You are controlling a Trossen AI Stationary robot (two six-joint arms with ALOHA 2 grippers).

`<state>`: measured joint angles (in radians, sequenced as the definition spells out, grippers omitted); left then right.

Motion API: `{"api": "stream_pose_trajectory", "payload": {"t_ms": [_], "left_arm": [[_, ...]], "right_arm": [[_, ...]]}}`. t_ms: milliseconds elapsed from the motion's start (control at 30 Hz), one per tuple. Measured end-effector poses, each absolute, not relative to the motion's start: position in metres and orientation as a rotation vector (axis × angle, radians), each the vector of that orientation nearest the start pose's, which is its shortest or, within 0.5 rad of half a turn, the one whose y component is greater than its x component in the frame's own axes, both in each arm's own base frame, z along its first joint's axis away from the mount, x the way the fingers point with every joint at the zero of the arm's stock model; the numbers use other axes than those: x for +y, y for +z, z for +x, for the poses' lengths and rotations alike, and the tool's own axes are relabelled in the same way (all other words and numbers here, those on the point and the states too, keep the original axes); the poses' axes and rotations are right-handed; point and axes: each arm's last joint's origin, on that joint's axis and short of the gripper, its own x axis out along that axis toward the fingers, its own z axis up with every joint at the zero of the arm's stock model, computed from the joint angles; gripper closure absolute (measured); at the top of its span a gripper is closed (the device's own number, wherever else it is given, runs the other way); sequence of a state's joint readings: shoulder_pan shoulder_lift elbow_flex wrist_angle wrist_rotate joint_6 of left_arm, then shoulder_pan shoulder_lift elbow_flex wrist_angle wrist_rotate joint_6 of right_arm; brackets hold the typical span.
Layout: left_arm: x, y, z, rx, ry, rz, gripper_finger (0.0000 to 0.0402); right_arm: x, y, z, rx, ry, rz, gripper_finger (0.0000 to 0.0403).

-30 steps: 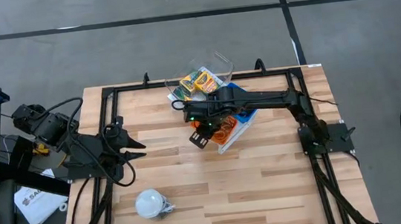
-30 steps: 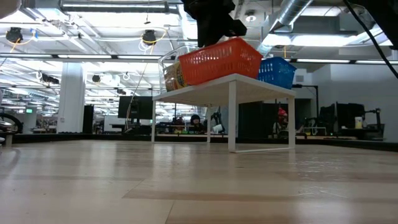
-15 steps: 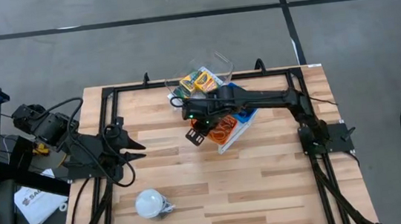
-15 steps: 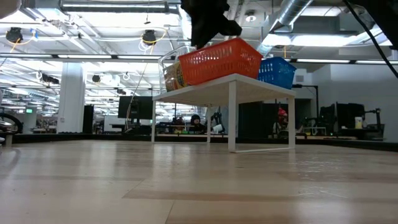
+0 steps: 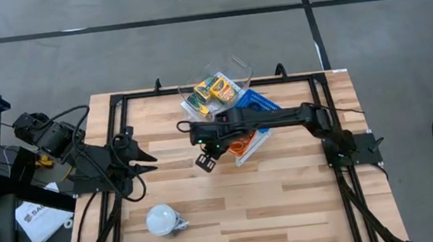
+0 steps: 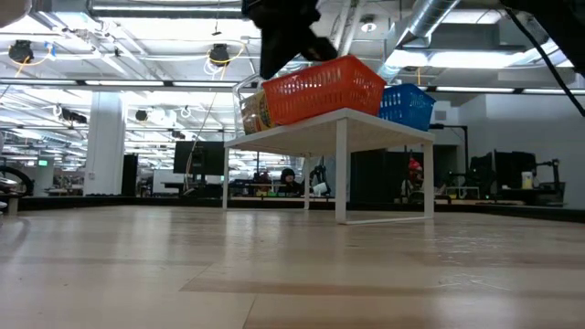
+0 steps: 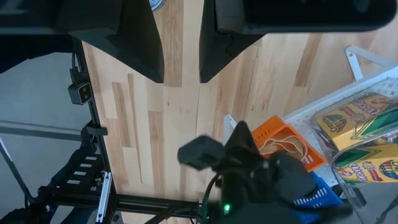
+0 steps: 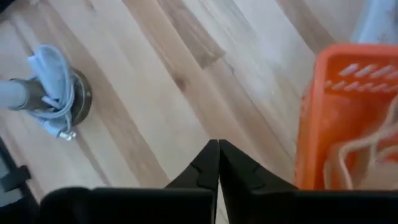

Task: Pick & Place Office Desk Supplies
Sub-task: Put the orange bin on the shelf

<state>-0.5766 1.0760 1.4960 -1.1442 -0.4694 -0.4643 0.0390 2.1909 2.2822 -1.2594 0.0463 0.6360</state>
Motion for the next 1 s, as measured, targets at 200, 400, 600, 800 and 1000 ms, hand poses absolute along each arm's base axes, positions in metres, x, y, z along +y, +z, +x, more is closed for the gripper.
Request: {"api": "stream_pose_trajectory", "payload": {"t_ms": [200, 400, 600, 800, 1000], "left_arm": [[-0.079, 0.428, 0.145, 0.634, 0.043, -0.104, 0.0309], [-0.079, 0.428, 0.145, 0.634, 0.043, -0.102, 0.0309], [-0.079, 0.428, 0.144, 0.636, 0.043, -0.101, 0.0309], [-0.079, 0.428, 0.144, 0.636, 0.043, -0.100, 0.0309], [-0.079, 0.428, 0.144, 0.636, 0.043, -0.101, 0.0309]], "right_arm": [[0.015, 0.300, 0.451, 1.162, -0.420, 0.483, 0.0400], [0.011, 0.301, 0.451, 1.144, -0.480, 0.471, 0.0401], [0.006, 0.301, 0.451, 1.137, -0.512, 0.478, 0.0402], [-0.003, 0.300, 0.448, 1.153, -0.550, 0.475, 0.0402], [-0.010, 0.300, 0.448, 1.146, -0.576, 0.480, 0.0403]]}}
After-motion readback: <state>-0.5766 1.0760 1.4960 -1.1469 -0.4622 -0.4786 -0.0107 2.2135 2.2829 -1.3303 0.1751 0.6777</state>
